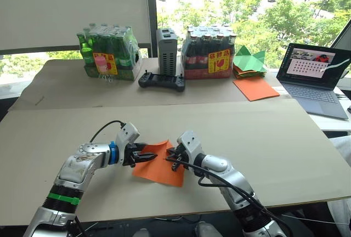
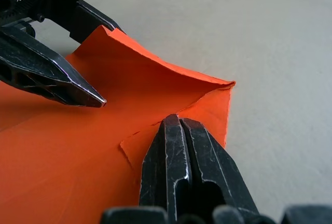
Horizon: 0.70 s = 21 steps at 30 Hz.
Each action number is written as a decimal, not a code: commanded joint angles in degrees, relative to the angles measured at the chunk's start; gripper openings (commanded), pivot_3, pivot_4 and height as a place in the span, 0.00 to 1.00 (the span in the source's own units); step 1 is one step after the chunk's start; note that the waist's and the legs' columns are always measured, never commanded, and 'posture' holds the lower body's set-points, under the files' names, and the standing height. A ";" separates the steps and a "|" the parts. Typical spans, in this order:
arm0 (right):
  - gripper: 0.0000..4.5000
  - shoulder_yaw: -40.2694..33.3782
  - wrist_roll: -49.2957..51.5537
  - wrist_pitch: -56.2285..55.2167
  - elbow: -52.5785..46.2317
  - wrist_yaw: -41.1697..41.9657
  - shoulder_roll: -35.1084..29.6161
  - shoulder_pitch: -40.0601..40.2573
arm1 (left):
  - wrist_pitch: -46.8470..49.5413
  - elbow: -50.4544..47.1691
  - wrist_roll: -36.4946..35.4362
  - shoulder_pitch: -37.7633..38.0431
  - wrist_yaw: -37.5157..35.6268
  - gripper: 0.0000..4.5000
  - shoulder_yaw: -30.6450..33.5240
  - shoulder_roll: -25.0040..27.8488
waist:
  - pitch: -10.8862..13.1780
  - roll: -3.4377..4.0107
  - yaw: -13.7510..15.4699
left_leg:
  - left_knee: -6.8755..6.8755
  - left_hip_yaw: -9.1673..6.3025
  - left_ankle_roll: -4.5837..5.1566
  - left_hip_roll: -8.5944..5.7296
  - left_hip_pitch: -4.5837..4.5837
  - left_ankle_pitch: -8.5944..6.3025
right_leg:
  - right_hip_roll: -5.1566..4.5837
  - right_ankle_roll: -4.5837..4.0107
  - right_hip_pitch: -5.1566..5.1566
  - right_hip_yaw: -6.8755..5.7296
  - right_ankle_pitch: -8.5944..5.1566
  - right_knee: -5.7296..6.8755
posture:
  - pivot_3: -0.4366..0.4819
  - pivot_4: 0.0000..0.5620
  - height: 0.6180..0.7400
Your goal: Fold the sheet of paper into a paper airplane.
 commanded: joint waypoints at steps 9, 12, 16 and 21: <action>0.00 -0.12 -0.35 0.28 -0.23 -0.72 0.20 -0.44 | -0.66 -0.77 -1.41 -3.00 1.01 0.63 2.23 -1.89 | 0.00 0.00 0.10 | 0.00 0.00 0.00 -0.01 0.00 0.00 | 0.00 0.00 0.01 0.00 0.00 0.00 | 0.48 0.27 1.00; 0.00 -0.10 -0.44 0.33 -0.30 -0.79 0.21 -0.35 | -0.37 -0.50 -1.55 -3.42 1.12 0.63 2.58 -2.17 | 0.00 0.00 0.01 | 0.00 0.00 0.00 0.00 0.01 0.00 | 0.00 0.00 0.01 0.00 0.00 0.00 | 0.48 0.27 1.00; 0.00 -0.08 -0.51 0.32 -0.24 -0.82 0.26 -0.40 | -0.22 -0.62 -1.36 -3.34 0.90 0.63 2.22 -2.21 | 0.00 0.00 0.03 | 0.00 0.00 0.00 0.00 0.01 0.00 | 0.00 0.00 0.01 0.00 0.00 0.01 | 0.48 0.27 1.00; 0.00 -0.15 -0.66 0.28 -0.20 -0.85 0.35 -0.40 | -0.31 -0.71 -1.23 -2.95 0.69 0.63 1.84 -2.23 | 0.00 0.00 0.03 | 0.00 0.00 0.00 0.00 0.01 0.00 | 0.00 0.00 0.01 0.00 0.00 0.01 | 0.48 0.27 1.00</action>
